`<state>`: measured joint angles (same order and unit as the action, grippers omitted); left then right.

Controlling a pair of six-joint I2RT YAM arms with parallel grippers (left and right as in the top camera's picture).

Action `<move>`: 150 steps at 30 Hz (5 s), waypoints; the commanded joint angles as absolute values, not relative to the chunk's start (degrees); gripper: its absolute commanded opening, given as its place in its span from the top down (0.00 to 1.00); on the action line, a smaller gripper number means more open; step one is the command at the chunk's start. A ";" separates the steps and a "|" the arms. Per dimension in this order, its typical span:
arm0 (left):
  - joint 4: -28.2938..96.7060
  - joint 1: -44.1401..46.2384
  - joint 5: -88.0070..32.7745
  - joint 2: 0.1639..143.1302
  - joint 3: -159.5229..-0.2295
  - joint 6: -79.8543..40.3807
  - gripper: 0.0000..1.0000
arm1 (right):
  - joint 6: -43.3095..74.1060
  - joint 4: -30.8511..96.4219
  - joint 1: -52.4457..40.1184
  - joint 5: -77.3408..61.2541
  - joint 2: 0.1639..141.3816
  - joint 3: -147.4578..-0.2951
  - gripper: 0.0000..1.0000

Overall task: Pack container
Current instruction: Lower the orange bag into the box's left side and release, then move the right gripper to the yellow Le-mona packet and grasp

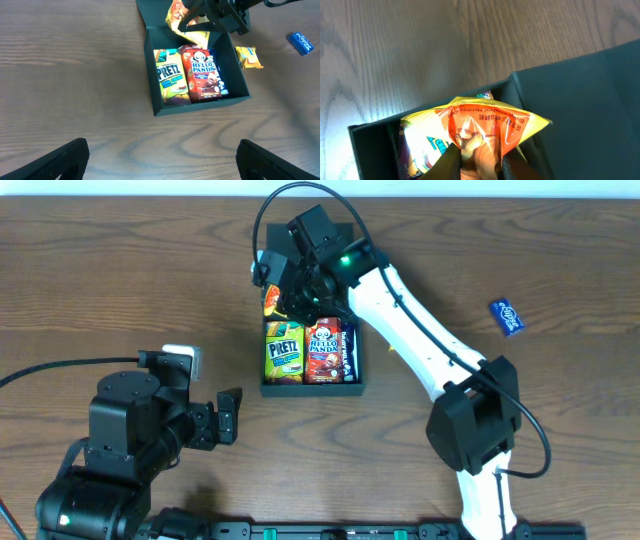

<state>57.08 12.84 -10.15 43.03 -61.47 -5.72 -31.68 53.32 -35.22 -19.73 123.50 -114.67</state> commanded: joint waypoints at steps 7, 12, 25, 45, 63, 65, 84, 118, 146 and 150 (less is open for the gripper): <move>57.21 12.78 -10.37 43.00 -61.67 -5.30 0.05 | -33.54 55.18 -37.58 -15.31 126.58 -114.21 0.76; 57.21 12.78 -10.35 43.00 -61.67 -5.30 0.05 | -33.54 54.92 -37.58 -14.74 126.65 -114.21 0.20; 57.21 12.78 -10.35 43.00 -61.67 -5.30 0.05 | -33.50 54.94 -37.45 -14.79 126.21 -114.32 0.29; 57.21 12.78 -10.37 43.00 -61.67 -5.30 0.05 | -32.21 50.74 -37.69 -16.97 128.79 -114.28 0.99; 57.21 12.78 -10.37 43.00 -61.67 -5.30 0.05 | -31.33 48.84 -37.69 -16.93 135.00 -114.28 0.99; 57.21 12.78 -10.35 43.00 -61.67 -5.30 0.05 | -31.31 49.04 -37.69 -16.95 135.04 -114.28 0.99; 57.21 12.78 -10.35 43.00 -61.67 -5.30 0.05 | -22.35 51.72 -34.92 -11.27 118.30 -115.20 0.99; 57.23 12.78 -10.35 43.00 -61.67 -5.30 0.05 | 14.74 63.66 -14.22 1.74 116.57 -96.25 0.19; 57.21 12.78 -10.37 43.00 -61.67 -5.30 0.05 | 18.39 41.82 -14.26 1.69 117.34 -80.16 0.28; 57.21 12.78 -10.35 43.00 -61.67 -5.30 0.05 | 18.39 40.75 -14.28 1.69 117.34 -80.16 0.31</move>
